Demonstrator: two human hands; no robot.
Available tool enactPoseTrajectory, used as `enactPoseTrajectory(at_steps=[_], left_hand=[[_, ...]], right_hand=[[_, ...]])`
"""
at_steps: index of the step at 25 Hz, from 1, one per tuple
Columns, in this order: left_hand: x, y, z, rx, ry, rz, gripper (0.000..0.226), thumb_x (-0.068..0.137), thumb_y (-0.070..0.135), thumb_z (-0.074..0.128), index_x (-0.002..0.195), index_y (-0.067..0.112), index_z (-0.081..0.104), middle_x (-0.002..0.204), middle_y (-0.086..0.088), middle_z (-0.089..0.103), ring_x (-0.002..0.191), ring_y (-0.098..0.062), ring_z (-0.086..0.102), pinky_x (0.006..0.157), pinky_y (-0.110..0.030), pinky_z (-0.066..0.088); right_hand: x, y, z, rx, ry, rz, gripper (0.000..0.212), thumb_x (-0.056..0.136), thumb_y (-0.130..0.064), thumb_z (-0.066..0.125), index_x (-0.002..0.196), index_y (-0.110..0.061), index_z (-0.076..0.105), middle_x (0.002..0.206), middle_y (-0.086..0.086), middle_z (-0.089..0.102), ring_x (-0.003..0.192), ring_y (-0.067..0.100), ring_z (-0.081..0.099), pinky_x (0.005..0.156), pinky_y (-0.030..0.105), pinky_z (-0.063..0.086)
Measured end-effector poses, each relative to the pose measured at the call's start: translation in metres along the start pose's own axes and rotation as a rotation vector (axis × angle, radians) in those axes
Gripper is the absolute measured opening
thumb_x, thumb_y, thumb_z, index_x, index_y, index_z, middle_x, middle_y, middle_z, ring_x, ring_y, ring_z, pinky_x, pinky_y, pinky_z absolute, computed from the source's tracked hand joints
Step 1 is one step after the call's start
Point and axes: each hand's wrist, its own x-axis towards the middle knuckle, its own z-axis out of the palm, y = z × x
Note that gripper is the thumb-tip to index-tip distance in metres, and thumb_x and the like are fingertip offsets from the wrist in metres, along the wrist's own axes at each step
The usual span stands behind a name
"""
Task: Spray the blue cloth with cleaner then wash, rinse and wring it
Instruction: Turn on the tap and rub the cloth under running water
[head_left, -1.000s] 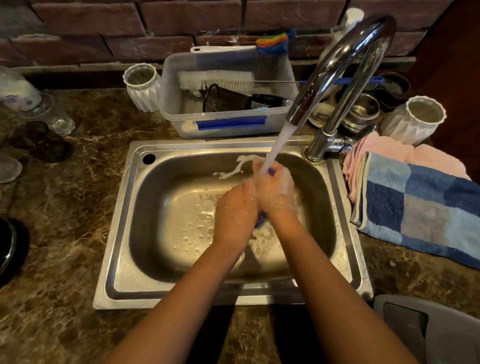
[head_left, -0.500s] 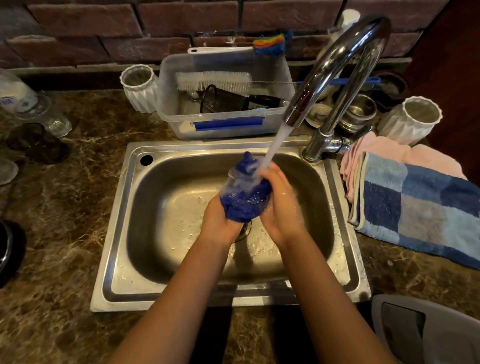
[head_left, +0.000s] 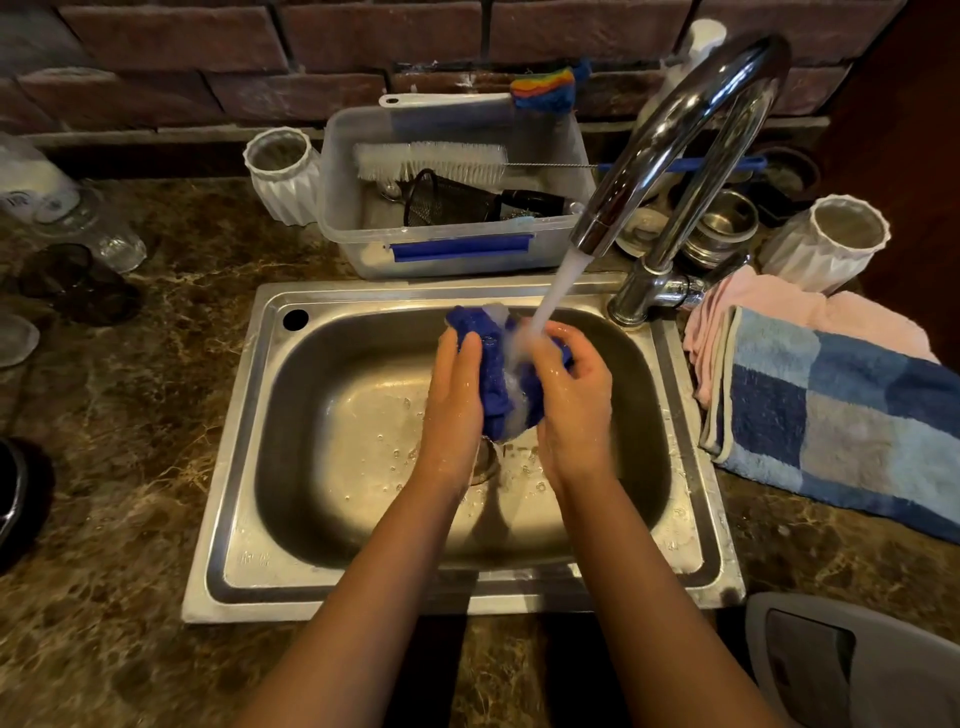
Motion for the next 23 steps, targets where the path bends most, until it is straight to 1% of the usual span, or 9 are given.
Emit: enactPoseTrajectory(at_steps=[3,5,7,9,10,14,18,20,23], left_hand=[[0.000,0.006,0.005,-0.009,0.087,0.029,0.033,0.096,0.042,0.031,0.101,0.025,0.059,0.100,-0.002,0.065,0.093,-0.013,0.063,0.077,-0.025,0.049],[-0.004,0.006,0.010,0.028,0.072,0.094,0.029,0.098,0.034,0.032,0.102,0.021,0.058,0.096,-0.001,0.065,0.087,-0.008,0.064,0.069,-0.018,0.051],[-0.010,0.004,0.017,0.120,0.073,0.165,0.021,0.098,0.026,0.036,0.101,0.019,0.055,0.088,0.004,0.063,0.077,0.002,0.062,0.063,-0.013,0.049],[-0.011,0.003,0.019,0.212,0.097,0.207,0.017,0.096,0.027,0.041,0.100,0.019,0.056,0.082,0.007,0.062,0.070,0.003,0.061,0.061,-0.013,0.047],[-0.009,0.003,0.020,0.242,0.112,0.199,0.016,0.094,0.030,0.044,0.097,0.020,0.056,0.078,0.007,0.061,0.067,0.002,0.061,0.058,-0.014,0.048],[-0.004,0.007,0.020,0.408,0.163,0.176,0.020,0.091,0.038,0.049,0.075,0.027,0.055,0.068,0.003,0.059,0.062,-0.009,0.060,0.052,-0.014,0.047],[-0.003,0.014,0.018,0.793,0.120,0.196,0.016,0.092,0.037,0.047,0.090,0.026,0.057,0.077,0.008,0.056,0.066,-0.008,0.056,0.049,-0.005,0.038],[-0.003,0.014,0.010,0.679,0.039,0.157,0.026,0.092,0.032,0.047,0.114,0.020,0.055,0.095,0.005,0.060,0.084,-0.010,0.059,0.063,-0.005,0.044],[-0.001,0.012,0.002,0.550,-0.051,0.250,0.043,0.093,0.025,0.047,0.135,0.031,0.040,0.133,0.001,0.050,0.119,-0.012,0.049,0.098,-0.026,0.044]], right_hand=[[-0.007,0.002,0.005,-0.307,-0.093,-0.426,0.016,0.081,-0.034,0.058,0.094,-0.036,0.065,0.112,-0.015,0.052,0.110,0.009,0.052,0.093,0.023,0.046],[-0.003,0.007,0.006,-0.454,-0.120,-0.480,0.030,0.082,-0.035,0.058,0.112,-0.035,0.059,0.136,-0.013,0.034,0.127,0.008,0.039,0.102,0.017,0.039],[-0.004,0.008,0.011,-0.304,-0.141,-0.324,0.028,0.086,-0.030,0.057,0.114,-0.031,0.058,0.128,-0.007,0.049,0.111,-0.007,0.051,0.089,0.011,0.045],[-0.003,0.007,0.017,-0.113,-0.056,-0.142,0.009,0.090,-0.023,0.054,0.091,-0.030,0.058,0.089,-0.005,0.063,0.078,-0.007,0.061,0.068,0.010,0.049],[0.000,0.005,0.020,-0.115,0.014,-0.080,0.014,0.092,-0.021,0.052,0.081,-0.030,0.055,0.077,-0.005,0.060,0.069,-0.002,0.061,0.063,0.011,0.049],[0.020,-0.004,0.024,-0.203,0.089,0.252,0.020,0.092,-0.026,0.049,0.072,-0.028,0.051,0.073,-0.002,0.057,0.081,0.017,0.061,0.081,0.031,0.052],[0.032,-0.010,0.015,0.195,0.159,0.678,0.022,0.093,-0.020,0.046,0.077,-0.011,0.059,0.072,0.009,0.060,0.071,0.021,0.060,0.072,0.036,0.051],[0.030,-0.006,0.005,0.378,0.197,0.711,0.024,0.093,-0.021,0.044,0.078,-0.010,0.059,0.073,0.010,0.060,0.069,0.021,0.058,0.067,0.035,0.050],[0.009,-0.001,0.004,0.567,0.007,0.687,0.033,0.091,-0.033,0.039,0.088,-0.011,0.063,0.076,0.008,0.066,0.074,0.019,0.063,0.069,0.033,0.054]])
